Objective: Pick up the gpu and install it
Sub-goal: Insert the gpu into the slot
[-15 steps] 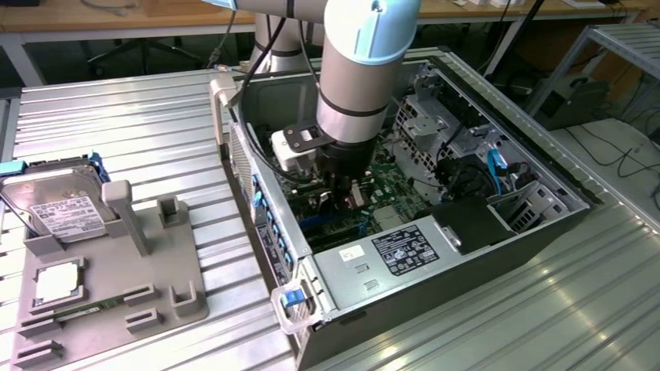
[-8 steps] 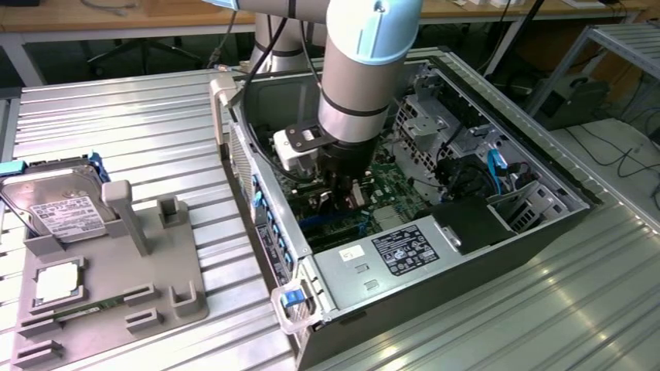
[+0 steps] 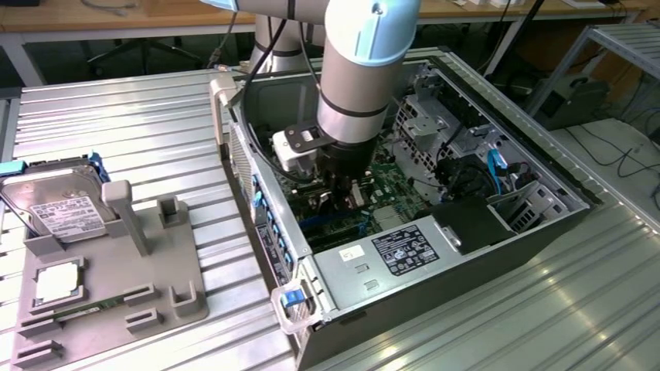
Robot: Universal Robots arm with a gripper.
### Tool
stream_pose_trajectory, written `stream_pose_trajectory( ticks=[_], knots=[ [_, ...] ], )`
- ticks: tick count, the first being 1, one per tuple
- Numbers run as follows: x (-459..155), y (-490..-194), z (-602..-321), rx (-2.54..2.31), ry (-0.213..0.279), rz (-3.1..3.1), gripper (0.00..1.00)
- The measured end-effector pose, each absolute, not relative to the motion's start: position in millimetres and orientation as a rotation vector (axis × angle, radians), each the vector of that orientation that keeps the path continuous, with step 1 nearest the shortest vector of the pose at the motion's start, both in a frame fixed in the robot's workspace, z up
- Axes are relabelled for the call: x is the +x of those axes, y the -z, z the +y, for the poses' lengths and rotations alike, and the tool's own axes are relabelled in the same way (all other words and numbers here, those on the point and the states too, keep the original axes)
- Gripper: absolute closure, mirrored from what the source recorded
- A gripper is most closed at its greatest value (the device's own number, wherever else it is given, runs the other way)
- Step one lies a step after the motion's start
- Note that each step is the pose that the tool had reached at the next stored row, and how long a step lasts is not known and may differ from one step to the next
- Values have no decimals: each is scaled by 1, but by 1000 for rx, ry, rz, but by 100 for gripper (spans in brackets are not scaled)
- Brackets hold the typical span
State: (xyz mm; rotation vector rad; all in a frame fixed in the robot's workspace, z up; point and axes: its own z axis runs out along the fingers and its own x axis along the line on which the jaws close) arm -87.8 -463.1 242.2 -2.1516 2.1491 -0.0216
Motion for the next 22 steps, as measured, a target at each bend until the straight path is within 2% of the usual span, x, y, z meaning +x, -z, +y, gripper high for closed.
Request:
stream_pose_trajectory(
  ticks=[22],
  knots=[
    [-89, -247, -463, -2152, 21, 2148, 72]
  ],
)
